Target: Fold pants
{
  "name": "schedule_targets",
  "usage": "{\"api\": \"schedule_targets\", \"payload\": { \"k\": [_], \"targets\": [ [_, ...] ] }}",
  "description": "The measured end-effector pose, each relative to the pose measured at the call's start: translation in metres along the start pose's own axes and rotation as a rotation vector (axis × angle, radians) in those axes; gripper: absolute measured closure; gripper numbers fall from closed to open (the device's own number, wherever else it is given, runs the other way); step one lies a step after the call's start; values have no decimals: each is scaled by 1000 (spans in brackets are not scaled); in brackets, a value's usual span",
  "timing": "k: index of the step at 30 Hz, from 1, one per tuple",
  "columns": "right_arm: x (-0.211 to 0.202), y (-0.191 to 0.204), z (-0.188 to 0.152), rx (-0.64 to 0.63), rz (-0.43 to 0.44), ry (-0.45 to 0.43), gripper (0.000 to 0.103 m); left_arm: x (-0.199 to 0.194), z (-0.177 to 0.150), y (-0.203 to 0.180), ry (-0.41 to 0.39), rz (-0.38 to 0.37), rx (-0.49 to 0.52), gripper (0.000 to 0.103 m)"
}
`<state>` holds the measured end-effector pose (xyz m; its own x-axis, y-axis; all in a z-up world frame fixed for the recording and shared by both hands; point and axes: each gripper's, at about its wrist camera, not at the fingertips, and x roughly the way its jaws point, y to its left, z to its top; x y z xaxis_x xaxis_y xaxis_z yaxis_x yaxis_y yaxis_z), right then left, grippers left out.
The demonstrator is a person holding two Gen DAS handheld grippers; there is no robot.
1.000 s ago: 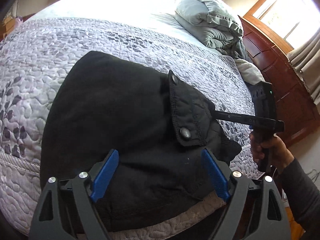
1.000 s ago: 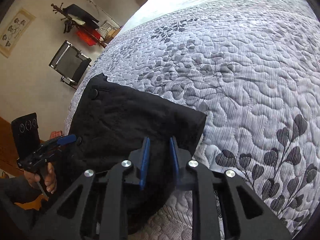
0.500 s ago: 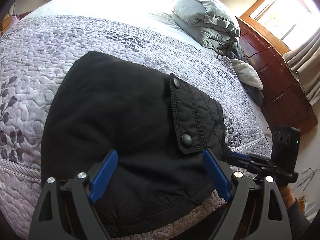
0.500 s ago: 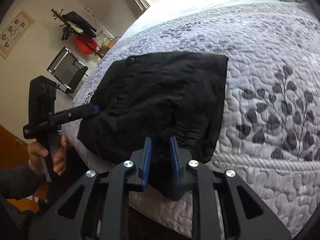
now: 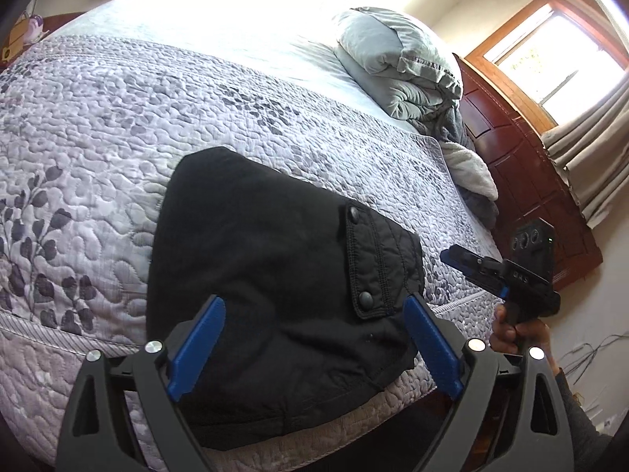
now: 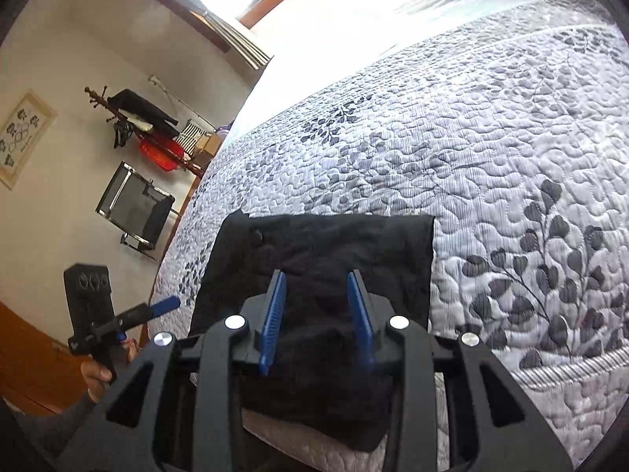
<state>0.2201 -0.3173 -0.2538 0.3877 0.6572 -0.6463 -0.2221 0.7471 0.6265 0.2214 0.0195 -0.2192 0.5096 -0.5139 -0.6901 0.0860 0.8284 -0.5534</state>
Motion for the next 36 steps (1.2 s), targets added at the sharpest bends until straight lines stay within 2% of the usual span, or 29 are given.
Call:
{"api": "schedule_targets", "payload": {
  "k": [3, 4, 5, 6, 7, 8, 9, 10, 11, 12, 13, 17, 22, 26, 30, 36],
  "targets": [
    [37, -24, 12, 62, -27, 54, 72, -6, 9, 21, 10, 2, -25, 10],
    [47, -35, 12, 92, -38, 80, 78, -6, 12, 30, 22, -6, -38, 10],
    [53, -47, 12, 122, -55, 92, 92, -5, 16, 39, 36, -13, -53, 10],
    [54, -55, 13, 143, -59, 96, 94, -4, 18, 48, 50, -9, -65, 10],
    [50, -62, 13, 165, -48, 87, 92, -3, 22, 57, 66, 0, -73, 10],
    [43, -67, 13, 187, -45, 74, 76, -2, 24, 66, 76, 9, -81, 10],
    [34, -70, 13, 199, -34, 64, 65, -1, 25, 77, 85, 12, -92, 10],
    [24, -73, 12, 207, -47, 57, 35, 0, 27, 86, 96, 4, -107, 10],
    [14, -77, 13, 215, -72, 48, 19, 1, 29, 97, 108, -11, -130, 10],
    [6, -81, 12, 231, -74, 51, 16, 2, 30, 105, 121, -29, -152, 10],
    [0, -87, 10, 263, -34, 68, 12, 5, 32, 114, 138, -60, -175, 10],
    [-5, -101, -5, 391, 124, 187, 6, 26, 35, 134, 239, -229, -240, 10],
    [10, -100, -20, 363, 145, 319, 4, 55, 39, 148, 343, -349, -286, 8],
    [24, -99, -31, 379, 203, 349, 3, 72, 41, 162, 380, -364, -329, 7],
    [44, -99, -41, 405, 223, 378, 3, 88, 43, 169, 416, -391, -359, 5],
    [69, -89, -35, 424, 278, 359, 2, 106, 45, 153, 471, -444, -323, 4]
  ]
}}
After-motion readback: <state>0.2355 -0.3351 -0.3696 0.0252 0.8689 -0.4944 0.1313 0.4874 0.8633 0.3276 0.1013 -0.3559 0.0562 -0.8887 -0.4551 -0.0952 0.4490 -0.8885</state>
